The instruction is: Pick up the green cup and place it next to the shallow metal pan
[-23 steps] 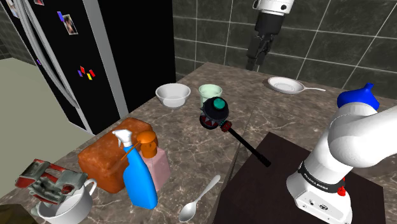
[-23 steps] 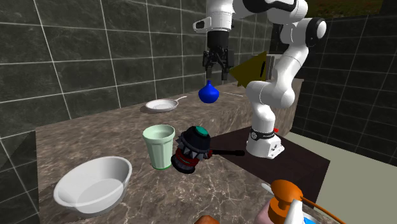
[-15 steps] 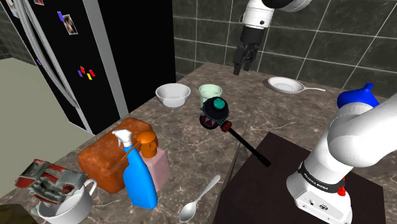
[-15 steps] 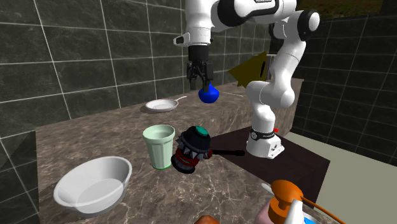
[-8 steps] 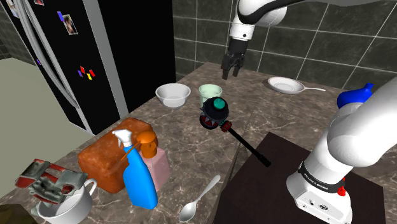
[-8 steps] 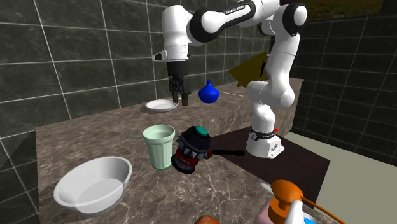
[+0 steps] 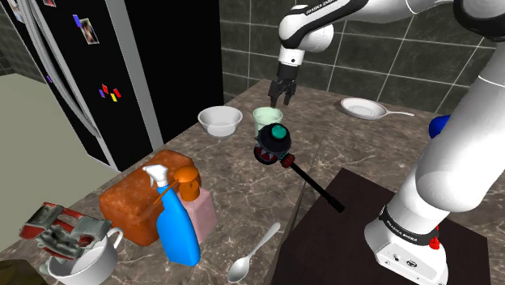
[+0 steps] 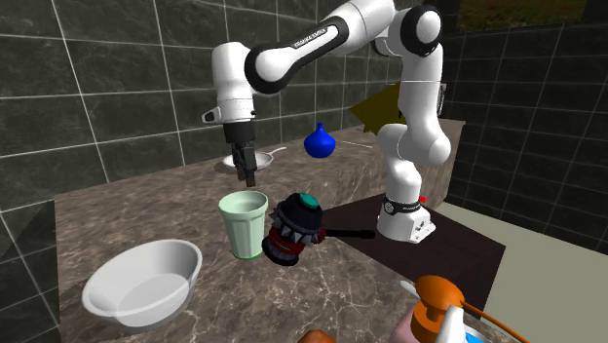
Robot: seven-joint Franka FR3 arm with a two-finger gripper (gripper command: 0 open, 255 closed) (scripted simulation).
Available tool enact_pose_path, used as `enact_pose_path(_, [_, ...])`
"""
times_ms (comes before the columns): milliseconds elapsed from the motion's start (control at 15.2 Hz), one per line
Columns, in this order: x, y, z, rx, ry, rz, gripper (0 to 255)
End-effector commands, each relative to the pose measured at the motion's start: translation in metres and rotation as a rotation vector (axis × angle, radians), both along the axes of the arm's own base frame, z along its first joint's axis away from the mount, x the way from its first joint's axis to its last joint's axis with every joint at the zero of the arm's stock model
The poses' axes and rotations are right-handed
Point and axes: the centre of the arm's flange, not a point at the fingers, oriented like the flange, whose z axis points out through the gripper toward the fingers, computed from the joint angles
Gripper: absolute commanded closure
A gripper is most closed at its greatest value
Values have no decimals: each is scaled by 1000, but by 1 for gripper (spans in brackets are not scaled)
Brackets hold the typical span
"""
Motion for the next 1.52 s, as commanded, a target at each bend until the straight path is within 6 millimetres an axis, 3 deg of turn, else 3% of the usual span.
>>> enact_pose_path(0, [19, -14, -17, 11, 7, -8, 0])
enact_pose_path(594, [24, -9, -61, 15, 9, -10, 0])
enact_pose_path(1056, [24, -9, -61, 15, 9, -10, 0])
enact_pose_path(1122, [24, -9, -61, 15, 9, -10, 255])
enact_pose_path(1452, [24, -9, -61, 15, 9, -10, 255])
